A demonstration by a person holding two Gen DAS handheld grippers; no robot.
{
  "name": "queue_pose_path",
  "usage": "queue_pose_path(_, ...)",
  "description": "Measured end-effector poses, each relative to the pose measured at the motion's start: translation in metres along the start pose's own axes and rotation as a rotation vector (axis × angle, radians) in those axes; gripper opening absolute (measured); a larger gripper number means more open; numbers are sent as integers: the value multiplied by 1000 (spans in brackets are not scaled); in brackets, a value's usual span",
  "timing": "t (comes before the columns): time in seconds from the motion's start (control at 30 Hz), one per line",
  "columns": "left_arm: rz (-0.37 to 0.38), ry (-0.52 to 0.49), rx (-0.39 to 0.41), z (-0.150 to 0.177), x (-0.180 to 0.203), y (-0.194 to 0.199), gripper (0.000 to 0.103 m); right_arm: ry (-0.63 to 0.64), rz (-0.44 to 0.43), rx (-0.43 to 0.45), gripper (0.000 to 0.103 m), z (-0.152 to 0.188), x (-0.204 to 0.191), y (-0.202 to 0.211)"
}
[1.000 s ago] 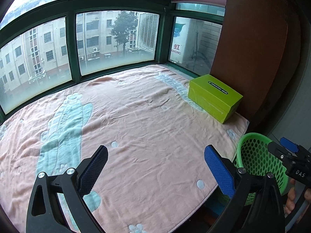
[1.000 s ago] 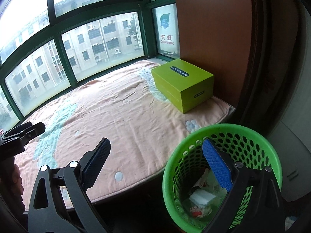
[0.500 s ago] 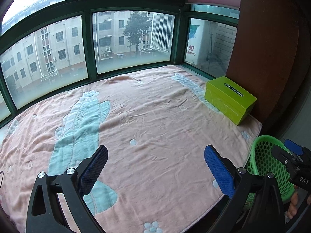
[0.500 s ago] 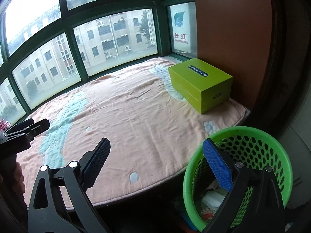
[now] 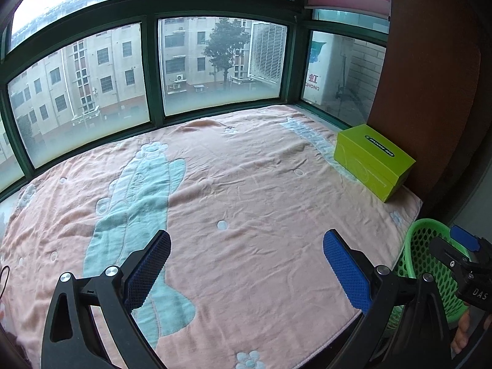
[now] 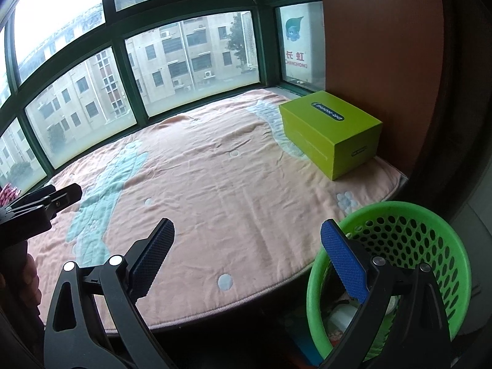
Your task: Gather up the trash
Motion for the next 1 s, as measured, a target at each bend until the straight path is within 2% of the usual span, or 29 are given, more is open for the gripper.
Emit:
queue_pose_path(0.53, -39, 21, 34, -6, -9, 10, 96, -3, -6, 24, 96, -6, -5, 3)
queue_pose_path(1.0, -45, 24, 40, -6, -10, 12, 96, -3, -14, 25, 96, -7, -8, 5)
Point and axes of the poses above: each gripper's, at about its wrist camera, not at the fingertips, and y roughly against the way its jaws point, x to its right, z to its underside, the point moved 9 cm from there along -y, roughly the way its jaws point, and after that the axes turned 5 degrees about y, right-handed, at the moved point
